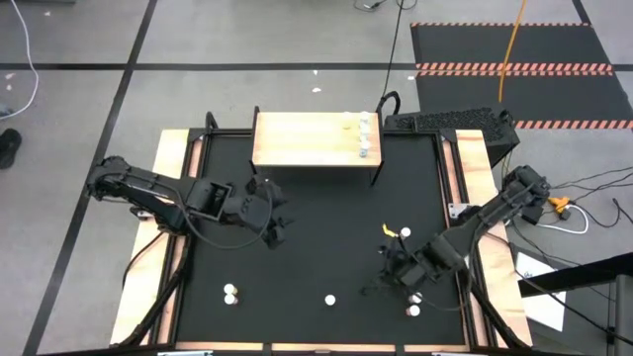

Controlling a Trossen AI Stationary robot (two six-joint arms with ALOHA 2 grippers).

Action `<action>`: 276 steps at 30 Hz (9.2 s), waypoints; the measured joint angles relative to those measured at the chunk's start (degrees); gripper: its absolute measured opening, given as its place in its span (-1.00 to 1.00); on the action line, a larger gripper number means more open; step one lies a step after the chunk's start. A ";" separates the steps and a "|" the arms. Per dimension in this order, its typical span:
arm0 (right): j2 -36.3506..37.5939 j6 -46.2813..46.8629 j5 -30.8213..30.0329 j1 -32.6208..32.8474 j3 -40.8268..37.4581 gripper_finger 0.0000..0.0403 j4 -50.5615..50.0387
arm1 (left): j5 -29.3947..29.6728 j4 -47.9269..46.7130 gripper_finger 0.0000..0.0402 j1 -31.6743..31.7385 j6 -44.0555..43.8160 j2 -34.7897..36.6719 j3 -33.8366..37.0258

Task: Pick and place medicine bottles onto shelf by color
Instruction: Put the top yellow pill bottle on the shelf aligned with the other yellow pill bottle

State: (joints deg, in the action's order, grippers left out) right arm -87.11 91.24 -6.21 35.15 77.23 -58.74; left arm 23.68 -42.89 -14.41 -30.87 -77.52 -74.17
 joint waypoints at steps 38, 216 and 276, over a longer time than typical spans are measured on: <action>-11.19 -39.54 9.28 -19.76 0.02 -0.03 46.94 | -17.88 -23.39 0.33 12.85 -23.61 19.39 34.66; -3.13 -78.19 16.91 -34.07 2.37 -0.50 89.75 | -13.79 22.88 0.11 4.39 28.77 7.98 -4.76; 6.95 -79.11 9.48 -36.52 5.58 -0.06 55.20 | -13.81 14.02 -0.47 9.43 27.97 6.78 -4.79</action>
State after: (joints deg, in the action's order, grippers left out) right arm -80.17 12.13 3.27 -1.37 82.81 -3.53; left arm 9.87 -28.87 -4.98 -2.90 -70.74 -78.96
